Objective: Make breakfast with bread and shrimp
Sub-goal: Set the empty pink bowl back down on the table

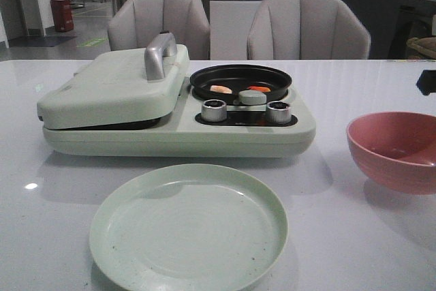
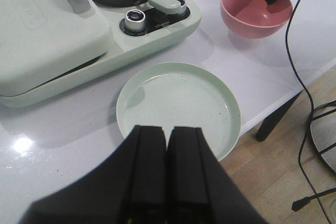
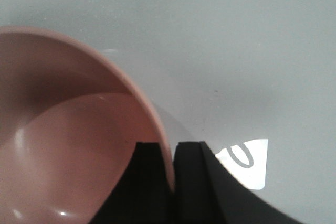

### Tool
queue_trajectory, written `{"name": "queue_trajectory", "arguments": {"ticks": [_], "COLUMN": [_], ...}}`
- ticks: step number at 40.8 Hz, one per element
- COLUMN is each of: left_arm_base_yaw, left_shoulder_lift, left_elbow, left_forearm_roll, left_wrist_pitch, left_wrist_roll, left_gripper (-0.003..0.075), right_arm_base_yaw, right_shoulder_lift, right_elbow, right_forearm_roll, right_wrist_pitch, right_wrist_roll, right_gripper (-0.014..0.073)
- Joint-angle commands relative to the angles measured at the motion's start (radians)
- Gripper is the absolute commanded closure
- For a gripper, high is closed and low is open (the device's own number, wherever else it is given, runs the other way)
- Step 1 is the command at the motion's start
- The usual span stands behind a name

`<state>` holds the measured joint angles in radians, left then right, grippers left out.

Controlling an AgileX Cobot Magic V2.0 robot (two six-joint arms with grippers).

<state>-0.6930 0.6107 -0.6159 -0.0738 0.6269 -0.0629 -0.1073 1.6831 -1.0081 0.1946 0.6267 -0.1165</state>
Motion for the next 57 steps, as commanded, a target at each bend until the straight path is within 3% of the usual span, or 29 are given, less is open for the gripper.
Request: {"name": "queue_trajectory", "arguments": {"ticks": [1, 11, 14, 26, 37, 45, 57], "left_arm_base_yaw": [-0.007, -0.007, -0.007, -0.007, -0.007, -0.007, -0.007], "left_shoulder_lift": [0.000, 0.000, 0.000, 0.000, 0.000, 0.000, 0.000], "left_elbow": [-0.032, -0.032, -0.032, -0.032, -0.032, -0.032, -0.032], "left_forearm_roll": [-0.002, -0.006, -0.006, -0.013, -0.013, -0.013, -0.013], "left_wrist_pitch": [-0.070, -0.065, -0.064, -0.064, -0.064, -0.064, -0.064], "left_wrist_roll": [-0.005, -0.005, -0.005, -0.005, -0.005, -0.005, -0.005], "left_gripper": [0.0619, 0.0619, 0.0619, 0.0619, 0.0619, 0.0619, 0.0619], "right_arm_base_yaw": [-0.009, -0.009, -0.009, 0.049, 0.267, 0.391, 0.391], "right_shoulder_lift": [-0.021, -0.041, -0.072, -0.337, -0.638, -0.822, -1.109], "right_elbow": [-0.019, -0.019, -0.019, -0.019, 0.006, 0.078, 0.242], "right_forearm_roll": [0.020, 0.016, 0.016, 0.018, 0.018, 0.019, -0.162], "right_wrist_pitch": [-0.051, -0.047, -0.030, 0.087, 0.150, 0.280, 0.412], "right_wrist_roll": [-0.015, -0.015, -0.015, -0.015, -0.015, -0.011, 0.211], "right_gripper": [0.0531, 0.0229, 0.0192, 0.0194, 0.0194, 0.0195, 0.0225]}}
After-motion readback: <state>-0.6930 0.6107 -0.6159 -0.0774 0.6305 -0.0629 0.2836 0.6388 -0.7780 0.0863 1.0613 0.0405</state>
